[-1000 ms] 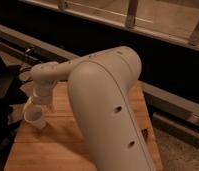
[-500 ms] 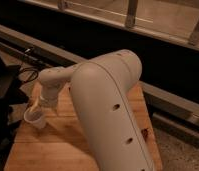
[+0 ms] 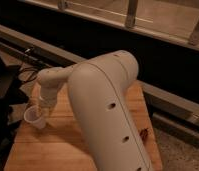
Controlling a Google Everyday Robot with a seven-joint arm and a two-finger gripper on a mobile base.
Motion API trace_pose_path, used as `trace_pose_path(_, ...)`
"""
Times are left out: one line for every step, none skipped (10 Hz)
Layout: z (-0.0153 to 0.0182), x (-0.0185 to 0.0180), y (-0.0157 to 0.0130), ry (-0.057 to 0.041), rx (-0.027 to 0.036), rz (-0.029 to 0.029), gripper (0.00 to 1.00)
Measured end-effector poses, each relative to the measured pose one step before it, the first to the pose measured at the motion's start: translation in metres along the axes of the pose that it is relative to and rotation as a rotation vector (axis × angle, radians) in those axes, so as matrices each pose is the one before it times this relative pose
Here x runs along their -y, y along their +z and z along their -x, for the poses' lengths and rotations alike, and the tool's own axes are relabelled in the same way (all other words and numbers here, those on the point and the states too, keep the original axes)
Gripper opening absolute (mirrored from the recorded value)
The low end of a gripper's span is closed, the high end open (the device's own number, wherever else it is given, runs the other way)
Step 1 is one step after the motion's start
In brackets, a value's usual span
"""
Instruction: Pick up the ceramic cup
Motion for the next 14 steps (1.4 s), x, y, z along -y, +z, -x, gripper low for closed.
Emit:
trace_pose_path(-0.00088,-0.00234,-0.00021,-0.00589,-0.00279,-0.00139,0.22)
trace_pose_path(-0.00033,-0.00265,-0.00291,-0.00342,-0.00005,0.00071,0.20)
trace_pose_path(0.00041,-0.00114,-0.00478,-0.00072,0.00326,0.00245,0.19)
trace_pose_path(-0.00023,-0.00111,-0.00575,-0.00131,0.00130,0.00243,0.19)
trace_pose_path(-0.00057,-0.00232,-0.00904,-0.00180,0.00167,0.00314,0.19)
trace_pose_path(-0.00157,-0.00352,-0.01024,-0.00342,0.00009,0.00235,0.19)
trace_pose_path(-0.00075,-0.00208,-0.00347,-0.00240,0.00052,0.00103,0.19)
trace_pose_path(-0.00120,-0.00340,-0.00610,-0.00364,0.00155,0.00247,0.19)
trace_pose_path(0.00017,-0.00075,-0.00392,0.00005,0.00165,0.00096,0.19)
trace_pose_path(0.00022,0.00016,-0.00245,0.00030,0.00125,-0.00037,0.19)
trace_pose_path(-0.00017,-0.00105,-0.00165,-0.00150,0.00067,-0.00029,0.19)
trace_pose_path(-0.00021,-0.00125,-0.00089,-0.00157,-0.00047,0.00001,0.19)
trace_pose_path(0.00025,-0.00012,-0.00050,-0.00011,0.00023,-0.00008,0.19)
trace_pose_path(0.00035,-0.00006,-0.00042,-0.00018,0.00083,-0.00023,0.19)
